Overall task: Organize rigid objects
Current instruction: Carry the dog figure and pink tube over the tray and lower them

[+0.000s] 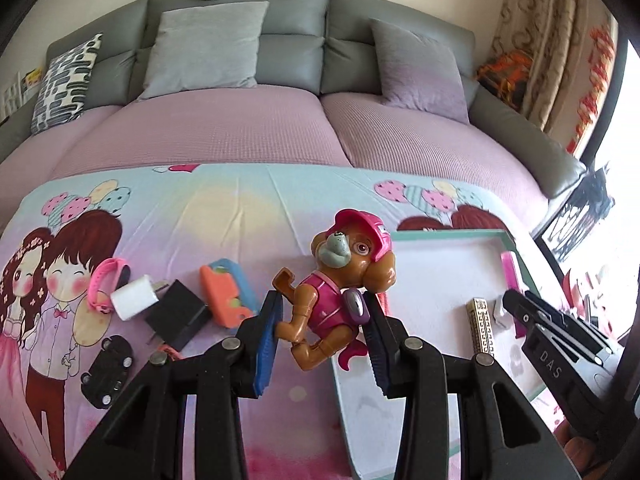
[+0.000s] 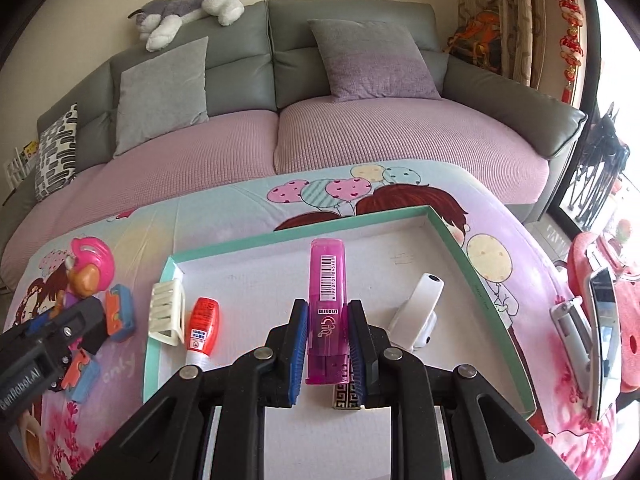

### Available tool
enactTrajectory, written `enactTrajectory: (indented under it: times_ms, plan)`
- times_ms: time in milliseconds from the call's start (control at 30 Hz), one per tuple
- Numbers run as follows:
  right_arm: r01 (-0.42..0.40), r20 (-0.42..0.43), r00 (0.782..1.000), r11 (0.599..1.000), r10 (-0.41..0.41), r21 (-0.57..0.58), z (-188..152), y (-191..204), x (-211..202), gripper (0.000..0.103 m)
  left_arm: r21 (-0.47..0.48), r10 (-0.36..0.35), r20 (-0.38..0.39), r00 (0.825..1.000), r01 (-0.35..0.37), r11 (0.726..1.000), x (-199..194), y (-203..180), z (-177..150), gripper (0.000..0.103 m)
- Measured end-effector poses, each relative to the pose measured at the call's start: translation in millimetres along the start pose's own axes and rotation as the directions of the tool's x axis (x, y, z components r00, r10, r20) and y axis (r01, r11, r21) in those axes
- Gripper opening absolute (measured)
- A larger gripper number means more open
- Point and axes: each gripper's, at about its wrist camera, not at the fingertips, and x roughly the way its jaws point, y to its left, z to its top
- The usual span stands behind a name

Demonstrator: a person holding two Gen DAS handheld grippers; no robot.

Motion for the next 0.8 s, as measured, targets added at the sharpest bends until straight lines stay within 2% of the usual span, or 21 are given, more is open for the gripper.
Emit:
enactTrajectory:
  times_ms: [167,333,567,800]
  plan:
    - [-0.028,-0.015,0.999,0.999,0.028,0.017,-2,-8,2,0.021,0.044,0.013,-0.034,0.999,-0.012,0.999,10,-16,-5,0.041]
    - [-0.051,-0.040,0.998,0.998,0.052,0.032,-5,-15,7,0.021,0.076,-0.014,-0.068,0.998,0.019,0.997,18,-31,-10,0.041]
    - [-0.057,-0.099,0.993,0.998,0.058,0.021,-11,-21,20,0.021,0.124,-0.006,-0.119,0.993,0.021,0.992,33,-47,-19,0.041]
    - [-0.061,-0.139,0.988,0.998,0.062,0.014,-14,-22,30,0.021,0.148,0.033,-0.143,0.989,-0.011,0.989,40,-50,-22,0.041]
